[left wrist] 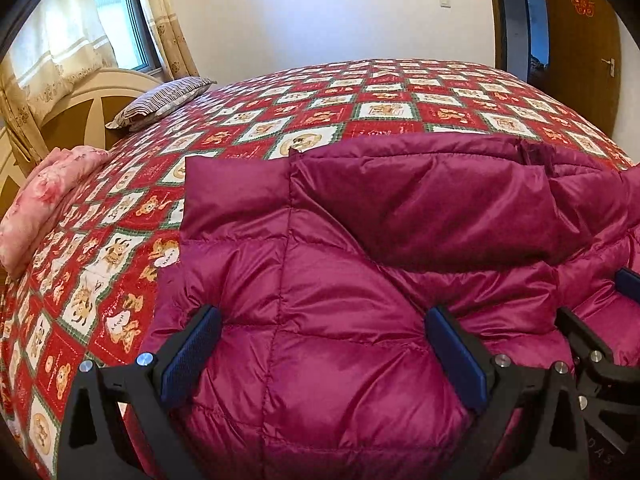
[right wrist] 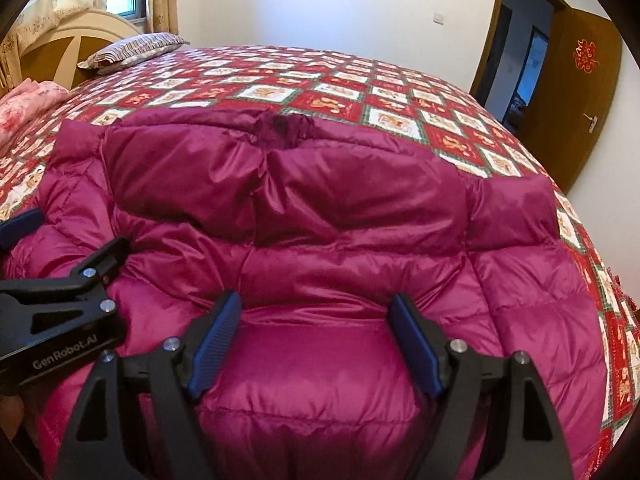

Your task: Fold large clothes

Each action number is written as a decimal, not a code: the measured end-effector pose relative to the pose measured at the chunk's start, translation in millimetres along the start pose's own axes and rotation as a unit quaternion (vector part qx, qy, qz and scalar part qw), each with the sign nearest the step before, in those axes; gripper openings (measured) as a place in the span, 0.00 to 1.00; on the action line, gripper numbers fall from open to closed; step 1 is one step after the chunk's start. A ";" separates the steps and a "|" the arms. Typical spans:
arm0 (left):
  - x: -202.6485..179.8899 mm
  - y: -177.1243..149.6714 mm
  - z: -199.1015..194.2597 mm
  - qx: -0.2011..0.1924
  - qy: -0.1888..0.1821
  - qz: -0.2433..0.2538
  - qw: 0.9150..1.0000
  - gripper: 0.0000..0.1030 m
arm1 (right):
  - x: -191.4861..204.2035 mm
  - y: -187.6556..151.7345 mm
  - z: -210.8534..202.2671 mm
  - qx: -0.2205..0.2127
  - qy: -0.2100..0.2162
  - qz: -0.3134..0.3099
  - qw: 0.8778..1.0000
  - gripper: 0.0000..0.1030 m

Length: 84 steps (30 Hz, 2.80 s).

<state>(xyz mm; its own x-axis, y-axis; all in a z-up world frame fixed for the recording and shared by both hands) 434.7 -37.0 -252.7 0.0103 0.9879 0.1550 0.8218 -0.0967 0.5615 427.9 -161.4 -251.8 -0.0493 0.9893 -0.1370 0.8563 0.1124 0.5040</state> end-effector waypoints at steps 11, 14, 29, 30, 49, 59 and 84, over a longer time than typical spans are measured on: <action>22.7 -37.3 -66.5 -0.039 -0.016 -0.003 0.999 0.99 | 2.1 -35.5 -47.2 -0.019 -0.003 -0.016 1.000 0.80; 23.3 -59.0 -42.5 -0.009 -0.023 -0.005 1.000 0.99 | 2.0 -50.1 -45.3 -0.030 -0.012 -0.014 0.999 0.81; 93.3 -111.2 -75.5 0.009 -0.042 -0.132 0.990 0.99 | 1.0 -87.8 -86.9 -0.041 -0.015 -0.023 0.999 0.89; 94.6 -118.3 -60.6 0.037 -0.062 -0.145 0.987 0.99 | 2.2 -92.0 -78.3 -0.034 -0.013 -0.019 0.999 0.90; 67.3 -114.7 -83.3 -0.009 -0.176 -0.116 0.977 0.10 | 9.0 -96.4 -65.7 -0.016 -0.048 -0.023 0.998 0.97; 149.1 -121.1 -126.6 -0.045 -0.142 -0.142 0.979 0.09 | 69.2 -98.1 -89.1 -0.045 0.018 -0.053 0.997 0.93; -121.5 -99.9 -200.7 -0.128 -0.150 0.248 0.949 0.09 | -180.1 -142.2 -91.3 -0.044 0.008 0.248 0.968 0.93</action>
<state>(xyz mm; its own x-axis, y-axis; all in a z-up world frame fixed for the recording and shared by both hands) 237.0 -171.9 -164.5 0.5521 0.8000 0.2350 0.5086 -0.5464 0.6654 268.0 -347.1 -221.0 0.3486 0.9245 0.1539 0.7297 -0.3708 0.5745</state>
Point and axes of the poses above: each gripper's, at about its wrist camera, not at the fingertips, and z roughly the way its jaws point, x to its left, y to its top, the point moved 6 cm from there along z, roughly the way its jaws point, and after that the axes turned 10 degrees about x, right-handed, at the moved point
